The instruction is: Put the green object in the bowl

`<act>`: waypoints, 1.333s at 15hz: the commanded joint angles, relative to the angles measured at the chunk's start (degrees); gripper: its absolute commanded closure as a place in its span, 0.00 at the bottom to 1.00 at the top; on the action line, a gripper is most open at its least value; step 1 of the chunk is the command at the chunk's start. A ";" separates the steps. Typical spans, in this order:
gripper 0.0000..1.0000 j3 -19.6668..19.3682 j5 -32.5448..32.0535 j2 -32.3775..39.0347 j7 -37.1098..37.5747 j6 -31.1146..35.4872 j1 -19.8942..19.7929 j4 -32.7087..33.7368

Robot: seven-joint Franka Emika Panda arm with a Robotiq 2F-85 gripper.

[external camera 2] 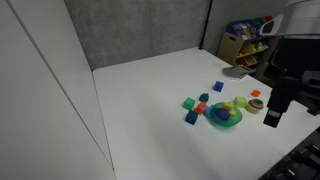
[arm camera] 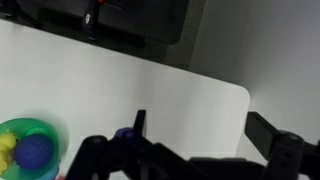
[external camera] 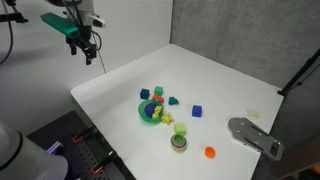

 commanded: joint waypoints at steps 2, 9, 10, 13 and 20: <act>0.00 0.75 0.19 -0.05 -0.19 -0.22 -0.83 0.16; 0.00 0.66 -4.75 4.30 0.70 1.39 -2.79 4.20; 0.00 0.52 -6.21 5.88 0.89 2.33 -3.47 5.41; 0.00 0.09 -11.20 11.52 2.46 6.61 -5.87 8.70; 0.00 -3.99 -22.68 26.40 9.38 17.38 -10.07 16.74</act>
